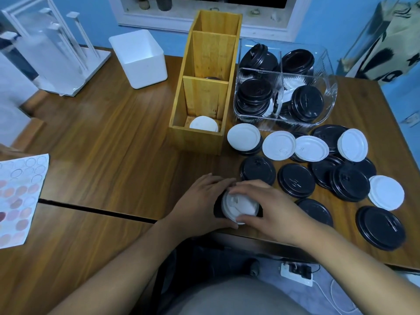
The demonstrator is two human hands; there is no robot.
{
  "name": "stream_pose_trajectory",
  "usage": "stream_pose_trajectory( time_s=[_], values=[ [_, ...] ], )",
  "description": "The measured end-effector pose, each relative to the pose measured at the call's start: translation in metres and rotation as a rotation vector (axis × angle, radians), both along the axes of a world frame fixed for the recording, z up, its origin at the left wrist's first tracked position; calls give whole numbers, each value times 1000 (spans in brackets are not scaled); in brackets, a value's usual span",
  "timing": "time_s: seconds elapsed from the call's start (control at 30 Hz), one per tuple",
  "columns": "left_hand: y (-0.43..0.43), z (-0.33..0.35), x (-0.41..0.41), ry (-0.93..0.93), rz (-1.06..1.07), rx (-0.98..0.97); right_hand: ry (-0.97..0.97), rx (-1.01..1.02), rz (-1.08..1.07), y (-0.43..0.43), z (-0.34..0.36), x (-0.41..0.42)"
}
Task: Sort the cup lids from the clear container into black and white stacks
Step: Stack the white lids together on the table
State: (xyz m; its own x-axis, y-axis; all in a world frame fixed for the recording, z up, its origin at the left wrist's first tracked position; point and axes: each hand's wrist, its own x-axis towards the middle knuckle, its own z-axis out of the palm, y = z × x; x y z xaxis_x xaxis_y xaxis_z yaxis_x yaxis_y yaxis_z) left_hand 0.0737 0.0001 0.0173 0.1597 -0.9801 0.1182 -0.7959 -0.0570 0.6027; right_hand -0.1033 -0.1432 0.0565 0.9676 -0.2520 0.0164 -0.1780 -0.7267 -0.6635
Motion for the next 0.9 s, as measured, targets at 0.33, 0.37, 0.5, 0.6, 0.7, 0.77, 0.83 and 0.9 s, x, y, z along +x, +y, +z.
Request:
stream_pose_trajectory(
  time_s=[0.33,0.37,0.5,0.6,0.7,0.77,0.83,0.9],
  values=[
    [4,3,3,65,6,-31,-84,51,-84,6,-1,3],
    [6,4,7,51,12,-30,-129,46,-96,10,-3,2],
    [23,10,39,-16,112,-7,-211,-74,-96,14,-7,-13],
    [39,16,75,-12,240,-3,-214,-187,-110,10,-4,-29],
    [45,22,98,7,290,36,-197,-264,-137,8,-3,-44],
    [43,25,100,-12,280,53,-178,-301,-177,7,-3,-59],
    [41,28,91,-30,302,41,-145,-342,-210,2,-5,-78],
    [38,32,74,-70,350,-104,-97,-371,-233,-4,-10,-97]
  ],
)
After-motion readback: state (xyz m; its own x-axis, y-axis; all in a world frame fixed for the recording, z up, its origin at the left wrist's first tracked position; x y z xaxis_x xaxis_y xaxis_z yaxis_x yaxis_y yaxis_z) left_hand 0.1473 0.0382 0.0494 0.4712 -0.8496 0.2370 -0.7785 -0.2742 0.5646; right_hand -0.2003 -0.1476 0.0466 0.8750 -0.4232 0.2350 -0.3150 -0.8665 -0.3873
